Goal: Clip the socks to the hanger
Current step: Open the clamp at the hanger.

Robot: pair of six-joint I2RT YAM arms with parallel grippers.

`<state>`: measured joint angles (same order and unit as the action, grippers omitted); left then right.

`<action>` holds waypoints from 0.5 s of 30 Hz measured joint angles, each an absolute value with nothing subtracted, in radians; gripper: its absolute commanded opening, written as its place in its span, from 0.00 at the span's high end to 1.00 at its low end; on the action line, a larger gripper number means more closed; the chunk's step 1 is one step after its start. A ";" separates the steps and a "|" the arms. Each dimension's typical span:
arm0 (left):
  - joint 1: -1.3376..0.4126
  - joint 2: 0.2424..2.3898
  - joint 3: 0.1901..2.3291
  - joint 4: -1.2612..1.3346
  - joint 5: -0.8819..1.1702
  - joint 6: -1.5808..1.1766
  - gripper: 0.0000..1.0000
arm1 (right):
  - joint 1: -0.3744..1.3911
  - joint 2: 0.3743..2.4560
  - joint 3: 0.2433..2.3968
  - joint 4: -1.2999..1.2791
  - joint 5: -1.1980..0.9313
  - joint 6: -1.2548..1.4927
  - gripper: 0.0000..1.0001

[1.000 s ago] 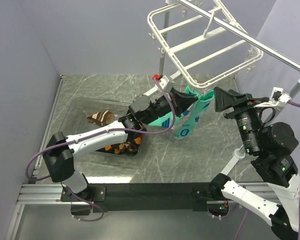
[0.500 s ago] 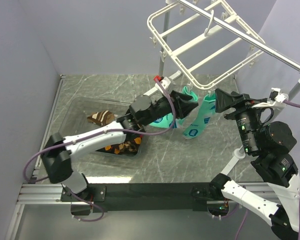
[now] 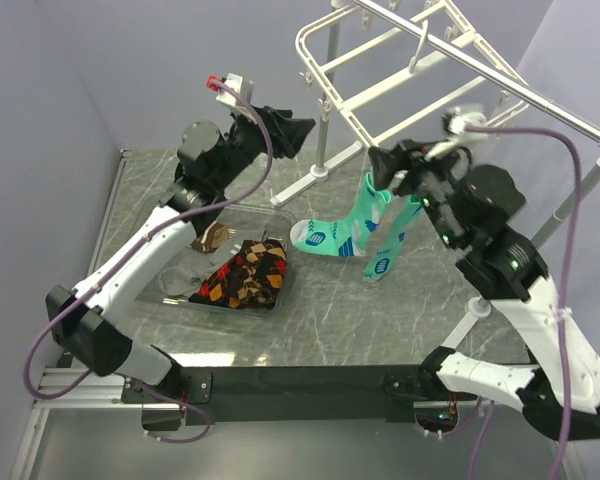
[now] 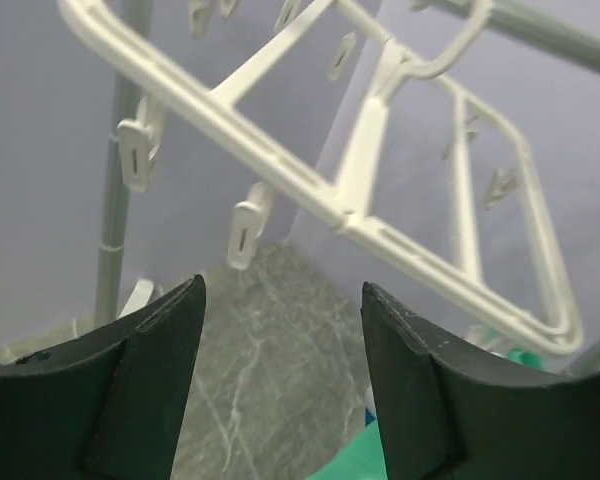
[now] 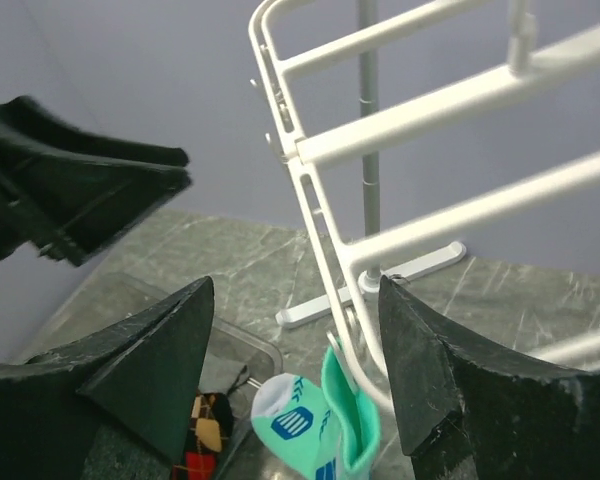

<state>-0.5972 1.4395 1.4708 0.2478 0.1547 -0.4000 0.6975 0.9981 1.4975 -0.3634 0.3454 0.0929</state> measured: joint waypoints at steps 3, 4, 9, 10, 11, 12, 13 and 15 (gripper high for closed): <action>-0.537 1.502 1.512 0.214 0.217 -0.435 0.29 | 0.698 1.089 1.576 -0.388 0.322 0.059 0.32; -0.520 1.525 1.526 0.200 0.242 -0.450 0.27 | 0.698 1.115 1.603 -0.392 0.316 0.048 0.33; -0.458 1.617 1.608 0.190 0.355 -0.511 0.25 | 0.698 1.190 1.658 -0.412 0.305 0.005 0.34; -0.449 1.629 1.622 0.192 0.380 -0.516 0.26 | 0.698 1.198 1.658 -0.418 0.305 0.002 0.34; -0.443 1.639 1.636 0.199 0.406 -0.518 0.27 | 0.698 1.205 1.655 -0.419 0.305 0.002 0.35; -0.441 1.650 1.652 0.205 0.432 -0.518 0.28 | 0.698 1.208 1.651 -0.420 0.305 0.002 0.35; -0.441 1.660 1.666 0.207 0.453 -0.517 0.30 | 0.698 1.209 1.642 -0.421 0.305 0.002 0.35; -0.443 1.684 1.701 0.225 0.501 -0.511 0.31 | 0.698 1.203 1.621 -0.418 0.300 0.002 0.36</action>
<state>-0.4431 1.6844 1.7008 0.2253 0.5014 -0.5114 0.6975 1.2034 1.6211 -0.4175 0.3000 0.0021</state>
